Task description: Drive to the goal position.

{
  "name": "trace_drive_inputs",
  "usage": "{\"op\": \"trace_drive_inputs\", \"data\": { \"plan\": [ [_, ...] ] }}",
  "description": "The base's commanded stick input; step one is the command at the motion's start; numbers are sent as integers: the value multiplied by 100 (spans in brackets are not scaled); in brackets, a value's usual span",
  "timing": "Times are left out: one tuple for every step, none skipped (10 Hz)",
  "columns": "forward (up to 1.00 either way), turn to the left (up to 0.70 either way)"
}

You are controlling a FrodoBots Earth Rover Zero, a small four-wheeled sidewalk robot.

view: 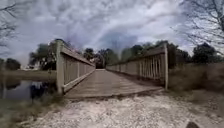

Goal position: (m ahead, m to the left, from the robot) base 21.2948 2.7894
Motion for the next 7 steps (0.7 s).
{"op": "trace_drive_inputs", "data": {
  "plan": [
    [50, 0],
    [50, 0],
    [50, 0],
    [50, 0],
    [50, 0],
    [50, 0],
    [50, 0]
  ]
}}
